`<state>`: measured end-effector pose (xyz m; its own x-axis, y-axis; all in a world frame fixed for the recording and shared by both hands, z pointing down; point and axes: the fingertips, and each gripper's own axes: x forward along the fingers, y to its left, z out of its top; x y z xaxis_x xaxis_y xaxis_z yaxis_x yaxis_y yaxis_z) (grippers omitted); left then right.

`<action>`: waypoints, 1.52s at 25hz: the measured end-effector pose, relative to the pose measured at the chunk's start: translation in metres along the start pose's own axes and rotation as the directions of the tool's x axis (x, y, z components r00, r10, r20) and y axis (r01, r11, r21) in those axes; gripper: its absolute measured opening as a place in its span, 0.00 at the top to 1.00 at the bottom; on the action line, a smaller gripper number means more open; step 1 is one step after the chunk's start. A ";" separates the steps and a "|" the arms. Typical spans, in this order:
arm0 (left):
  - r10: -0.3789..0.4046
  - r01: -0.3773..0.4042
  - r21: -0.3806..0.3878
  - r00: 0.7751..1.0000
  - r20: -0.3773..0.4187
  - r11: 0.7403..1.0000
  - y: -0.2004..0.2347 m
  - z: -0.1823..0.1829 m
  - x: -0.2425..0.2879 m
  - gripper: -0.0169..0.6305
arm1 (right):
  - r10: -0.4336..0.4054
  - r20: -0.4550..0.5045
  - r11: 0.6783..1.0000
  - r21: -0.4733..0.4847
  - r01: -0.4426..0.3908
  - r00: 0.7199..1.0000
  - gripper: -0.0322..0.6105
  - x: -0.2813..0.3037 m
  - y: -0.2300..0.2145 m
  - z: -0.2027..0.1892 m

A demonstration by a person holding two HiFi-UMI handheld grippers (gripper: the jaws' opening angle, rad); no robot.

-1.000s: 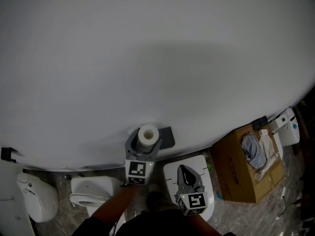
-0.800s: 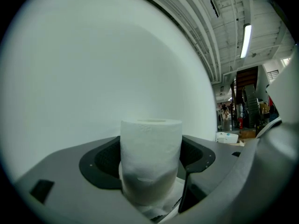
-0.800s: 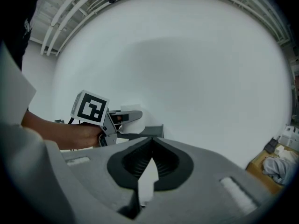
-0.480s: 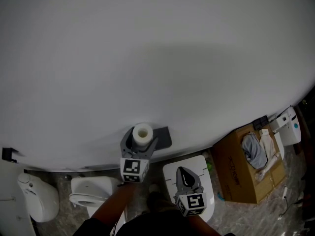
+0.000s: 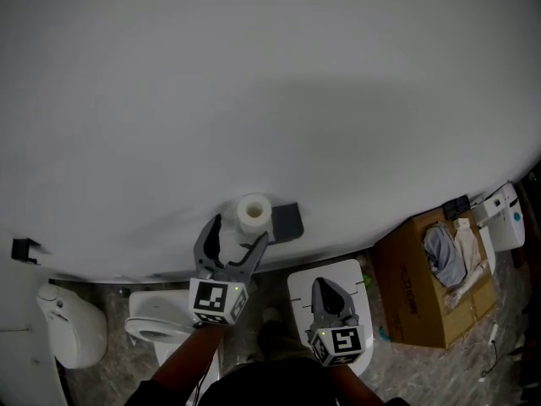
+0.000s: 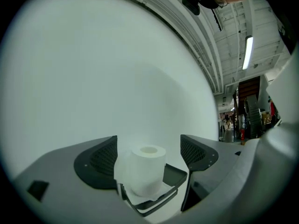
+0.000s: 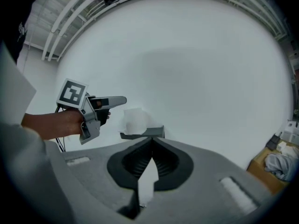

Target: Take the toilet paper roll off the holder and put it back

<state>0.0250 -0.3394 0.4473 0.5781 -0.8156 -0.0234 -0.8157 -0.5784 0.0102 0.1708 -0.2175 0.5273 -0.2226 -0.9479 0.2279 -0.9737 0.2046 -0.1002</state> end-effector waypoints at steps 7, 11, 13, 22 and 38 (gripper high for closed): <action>0.027 -0.027 -0.042 1.000 -0.009 0.999 -0.003 0.014 -0.101 0.37 | 0.054 0.031 0.998 -0.020 -0.054 0.998 0.95 -0.020 0.038 0.009; 0.133 -0.134 -0.082 0.991 -0.017 0.988 0.009 0.014 -0.172 0.67 | 0.105 0.053 0.994 -0.035 -0.103 0.993 0.95 -0.040 0.071 0.013; 0.174 -0.176 -0.098 0.984 -0.030 0.979 0.012 0.008 -0.203 0.88 | 0.140 0.071 0.990 -0.037 -0.138 0.988 0.95 -0.049 0.087 0.015; 0.267 -0.273 -0.062 0.960 -0.087 0.960 0.007 -0.020 -0.286 0.95 | 0.221 0.060 0.972 -0.091 -0.215 0.973 0.95 -0.076 0.137 0.005; 0.309 -0.312 -0.017 0.945 -0.104 0.950 0.017 -0.027 -0.293 0.95 | 0.225 0.032 0.969 -0.111 -0.220 0.974 0.95 -0.064 0.142 -0.007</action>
<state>-0.1577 -0.1109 0.4818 0.2966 -0.9512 0.0850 -0.9550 -0.2948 0.0336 0.0469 -0.1259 0.5055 -0.4340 -0.8849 0.1689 -0.9001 0.4339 -0.0396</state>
